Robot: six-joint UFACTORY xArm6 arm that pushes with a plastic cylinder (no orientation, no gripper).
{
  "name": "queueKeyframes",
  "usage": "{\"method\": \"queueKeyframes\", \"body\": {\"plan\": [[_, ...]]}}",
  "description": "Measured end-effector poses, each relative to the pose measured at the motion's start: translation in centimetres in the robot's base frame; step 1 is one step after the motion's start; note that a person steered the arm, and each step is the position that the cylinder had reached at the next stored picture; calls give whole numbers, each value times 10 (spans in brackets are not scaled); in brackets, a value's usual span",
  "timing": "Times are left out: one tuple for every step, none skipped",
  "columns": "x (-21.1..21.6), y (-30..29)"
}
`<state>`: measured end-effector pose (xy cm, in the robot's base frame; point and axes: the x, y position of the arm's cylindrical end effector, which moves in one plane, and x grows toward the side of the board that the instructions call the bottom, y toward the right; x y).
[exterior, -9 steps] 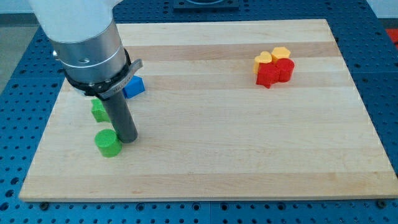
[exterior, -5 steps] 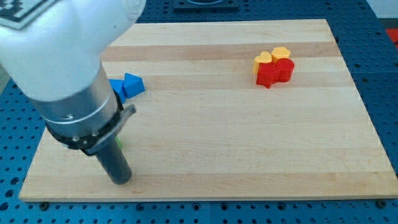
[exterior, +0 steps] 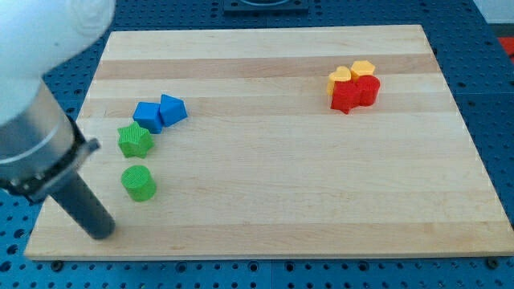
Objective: Push the green circle closer to the blue triangle
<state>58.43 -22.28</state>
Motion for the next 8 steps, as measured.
{"method": "queueKeyframes", "body": {"plan": [[-28,-7],[-44,5],[-45,7],[-25,7],[-14,13],[-25,34],[-37,51],[-67,54]]}}
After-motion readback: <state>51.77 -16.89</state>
